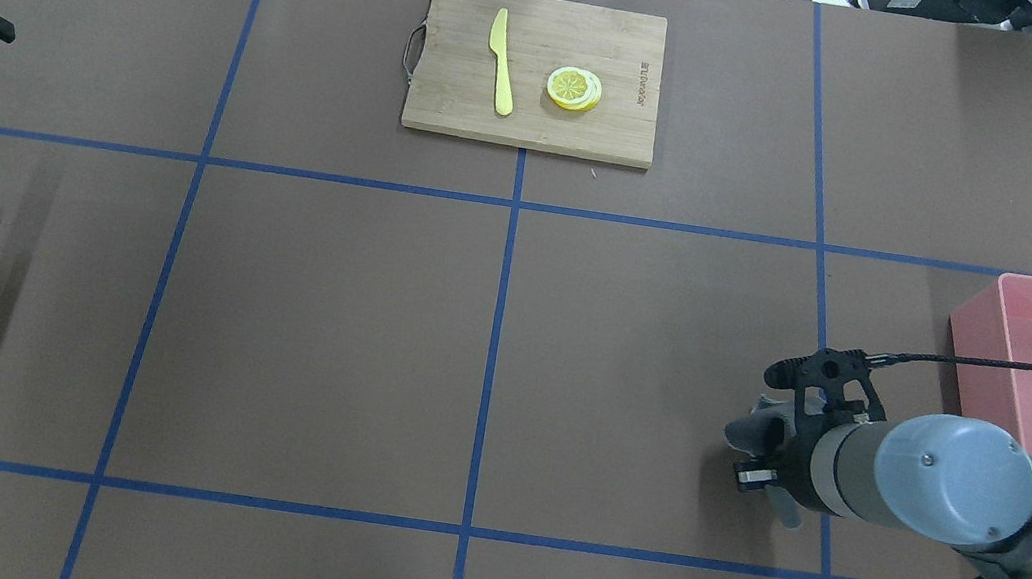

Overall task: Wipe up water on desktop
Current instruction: 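Wipe the table surface near the robot with the cloth in the right gripper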

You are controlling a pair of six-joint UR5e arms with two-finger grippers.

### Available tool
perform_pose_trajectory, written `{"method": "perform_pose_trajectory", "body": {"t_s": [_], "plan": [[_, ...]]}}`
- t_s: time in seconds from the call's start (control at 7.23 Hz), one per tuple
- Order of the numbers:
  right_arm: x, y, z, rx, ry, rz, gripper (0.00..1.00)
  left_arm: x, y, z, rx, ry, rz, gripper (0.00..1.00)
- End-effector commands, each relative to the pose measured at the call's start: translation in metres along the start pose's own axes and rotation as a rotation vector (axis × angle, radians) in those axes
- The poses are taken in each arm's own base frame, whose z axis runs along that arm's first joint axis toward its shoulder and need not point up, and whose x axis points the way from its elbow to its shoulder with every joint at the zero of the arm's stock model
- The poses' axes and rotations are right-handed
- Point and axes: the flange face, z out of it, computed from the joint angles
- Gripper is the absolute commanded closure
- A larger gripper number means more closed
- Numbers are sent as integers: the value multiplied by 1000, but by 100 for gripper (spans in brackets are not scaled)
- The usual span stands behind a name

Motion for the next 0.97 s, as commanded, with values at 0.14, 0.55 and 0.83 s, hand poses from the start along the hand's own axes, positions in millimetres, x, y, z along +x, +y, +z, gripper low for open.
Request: {"method": "perform_pose_trajectory", "body": {"t_s": [0.14, 0.55, 0.83], "plan": [[-156, -37, -22, -35, -68, 84, 100, -11, -10, 1, 6, -10, 9, 3], [-127, -55, -6, -46, -15, 103, 100, -18, -11, -4, 12, -9, 5, 3], [-12, -49, -35, -118, -2, 65, 100, -30, -15, -2, 14, -20, 18, 3]]}}
